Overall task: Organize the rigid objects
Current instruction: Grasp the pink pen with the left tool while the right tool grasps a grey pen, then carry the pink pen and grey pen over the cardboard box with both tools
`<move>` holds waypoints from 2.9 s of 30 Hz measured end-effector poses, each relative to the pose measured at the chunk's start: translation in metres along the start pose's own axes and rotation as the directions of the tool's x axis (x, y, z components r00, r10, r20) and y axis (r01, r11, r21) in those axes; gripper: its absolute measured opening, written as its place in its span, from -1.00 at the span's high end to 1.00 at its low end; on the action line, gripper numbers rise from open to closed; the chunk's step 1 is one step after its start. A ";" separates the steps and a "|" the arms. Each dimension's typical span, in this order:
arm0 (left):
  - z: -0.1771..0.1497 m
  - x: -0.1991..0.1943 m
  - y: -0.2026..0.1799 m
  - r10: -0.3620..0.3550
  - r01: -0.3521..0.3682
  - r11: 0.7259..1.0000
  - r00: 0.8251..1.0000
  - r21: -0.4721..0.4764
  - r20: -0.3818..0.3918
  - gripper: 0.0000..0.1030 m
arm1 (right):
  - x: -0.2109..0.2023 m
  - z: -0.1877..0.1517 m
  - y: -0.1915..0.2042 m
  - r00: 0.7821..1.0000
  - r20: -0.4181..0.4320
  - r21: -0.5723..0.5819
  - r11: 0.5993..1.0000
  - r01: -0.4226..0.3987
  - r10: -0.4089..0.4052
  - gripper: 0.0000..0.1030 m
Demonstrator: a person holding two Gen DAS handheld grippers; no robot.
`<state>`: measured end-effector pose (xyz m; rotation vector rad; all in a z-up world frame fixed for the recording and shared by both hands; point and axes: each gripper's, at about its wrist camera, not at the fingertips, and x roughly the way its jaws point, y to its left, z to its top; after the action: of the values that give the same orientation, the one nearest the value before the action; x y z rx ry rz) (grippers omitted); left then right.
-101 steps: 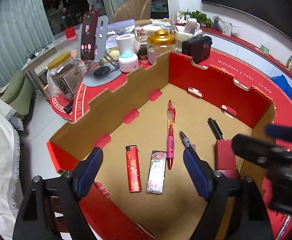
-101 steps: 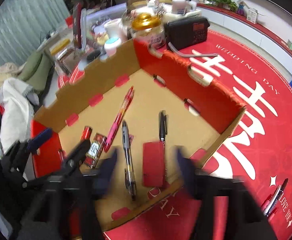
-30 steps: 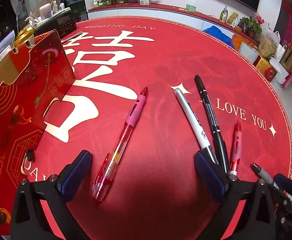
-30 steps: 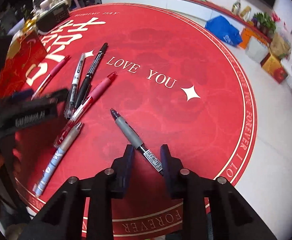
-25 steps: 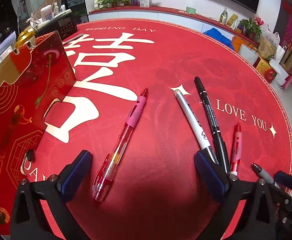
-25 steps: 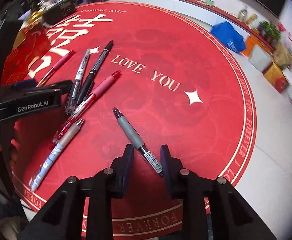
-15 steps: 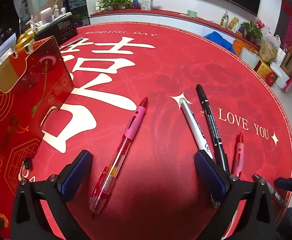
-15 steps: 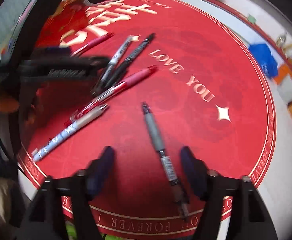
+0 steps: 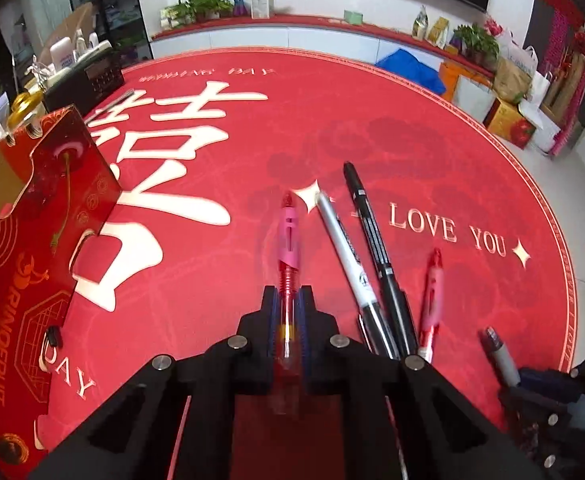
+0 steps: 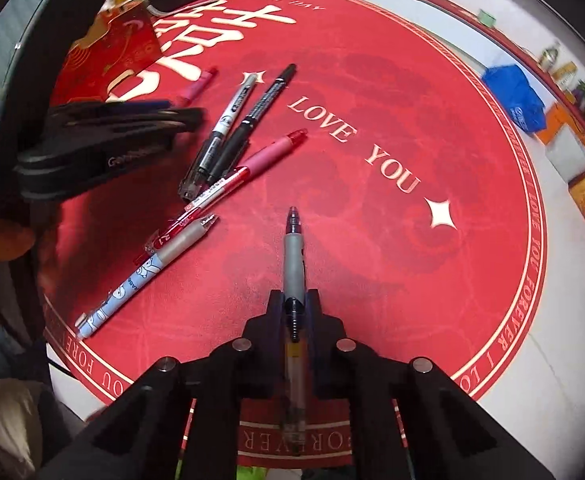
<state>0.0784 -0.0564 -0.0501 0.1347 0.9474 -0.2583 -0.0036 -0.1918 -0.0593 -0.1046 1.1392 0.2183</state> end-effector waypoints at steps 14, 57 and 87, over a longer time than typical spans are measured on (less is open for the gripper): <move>-0.053 -0.083 0.022 0.007 0.002 0.998 0.988 -0.058 0.153 0.80 | -0.045 -0.032 -0.002 0.983 0.160 0.212 0.969 -0.128 0.095 0.78; -0.087 -0.209 0.145 0.246 -0.149 0.955 0.882 -0.257 0.402 0.80 | -0.104 0.067 0.164 0.923 0.304 -0.075 0.972 -0.223 0.236 0.78; -0.071 -0.190 0.234 0.396 -0.270 0.886 0.863 -0.376 0.313 0.80 | -0.088 0.141 0.283 0.891 0.248 -0.294 0.906 -0.306 0.381 0.78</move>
<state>-0.0177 0.2148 0.0639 -0.0519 0.5488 0.1974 0.0229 0.1003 0.0874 -0.0846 0.8141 0.6766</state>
